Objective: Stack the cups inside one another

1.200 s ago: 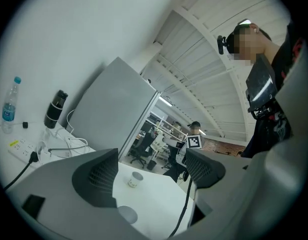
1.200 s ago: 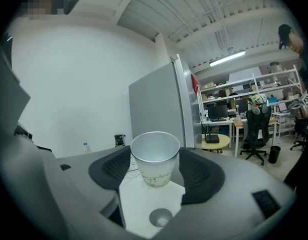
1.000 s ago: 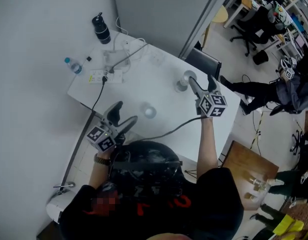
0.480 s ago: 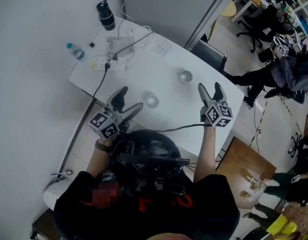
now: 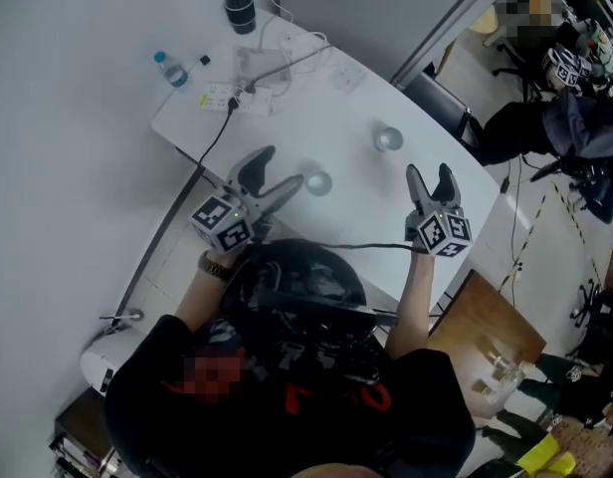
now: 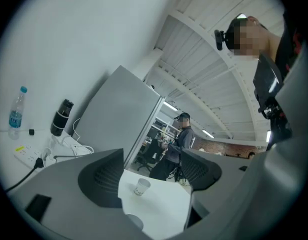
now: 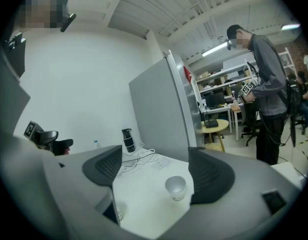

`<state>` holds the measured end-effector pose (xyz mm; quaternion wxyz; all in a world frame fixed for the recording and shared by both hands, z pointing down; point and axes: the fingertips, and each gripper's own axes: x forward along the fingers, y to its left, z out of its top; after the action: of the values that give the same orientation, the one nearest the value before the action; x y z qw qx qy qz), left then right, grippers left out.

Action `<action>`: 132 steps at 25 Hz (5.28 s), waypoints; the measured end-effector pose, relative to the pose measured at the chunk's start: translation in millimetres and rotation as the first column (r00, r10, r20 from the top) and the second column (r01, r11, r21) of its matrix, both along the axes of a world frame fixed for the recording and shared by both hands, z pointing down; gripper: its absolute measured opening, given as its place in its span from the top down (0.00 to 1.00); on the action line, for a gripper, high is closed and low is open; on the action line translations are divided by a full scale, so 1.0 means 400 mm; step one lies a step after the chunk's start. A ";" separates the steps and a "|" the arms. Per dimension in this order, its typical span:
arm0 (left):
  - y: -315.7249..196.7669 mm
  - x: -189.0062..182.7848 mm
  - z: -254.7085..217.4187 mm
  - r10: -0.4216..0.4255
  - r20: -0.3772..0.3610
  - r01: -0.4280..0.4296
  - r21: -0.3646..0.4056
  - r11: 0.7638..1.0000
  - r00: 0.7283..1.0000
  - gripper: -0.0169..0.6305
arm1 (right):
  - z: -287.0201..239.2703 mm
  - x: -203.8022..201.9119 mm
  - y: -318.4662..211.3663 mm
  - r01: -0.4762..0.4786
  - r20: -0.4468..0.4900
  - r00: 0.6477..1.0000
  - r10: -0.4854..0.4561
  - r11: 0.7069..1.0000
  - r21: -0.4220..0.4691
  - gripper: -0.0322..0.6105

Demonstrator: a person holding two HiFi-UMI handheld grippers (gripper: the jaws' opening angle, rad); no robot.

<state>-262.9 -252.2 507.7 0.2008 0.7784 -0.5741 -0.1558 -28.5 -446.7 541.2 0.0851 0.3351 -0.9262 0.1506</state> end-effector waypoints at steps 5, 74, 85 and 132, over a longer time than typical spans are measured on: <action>0.010 -0.020 0.033 -0.032 -0.054 0.030 -0.043 0.999 0.998 0.43 | 0.079 -0.068 0.087 0.128 -0.002 0.992 -0.128 0.991 -0.031 0.34; -0.046 0.020 0.060 -0.059 -0.097 0.050 -0.097 0.994 0.994 0.46 | 0.185 -0.152 -0.243 0.062 -0.084 0.994 -0.073 0.991 -0.118 0.35; 0.022 -0.053 0.050 -0.170 -0.085 0.161 -0.101 0.982 0.982 0.46 | 0.346 -0.197 -0.294 0.037 -0.161 0.984 -0.071 0.979 -0.203 0.35; 0.232 0.351 0.001 0.324 0.034 -0.320 -0.080 0.944 0.946 0.49 | 0.001 0.326 0.552 -0.302 0.066 0.952 0.298 0.951 0.061 0.94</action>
<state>-122.6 -159.4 508.1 0.2385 0.8572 -0.4491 -0.0817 102.0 -226.0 541.7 0.0233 0.4703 -0.8713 0.1383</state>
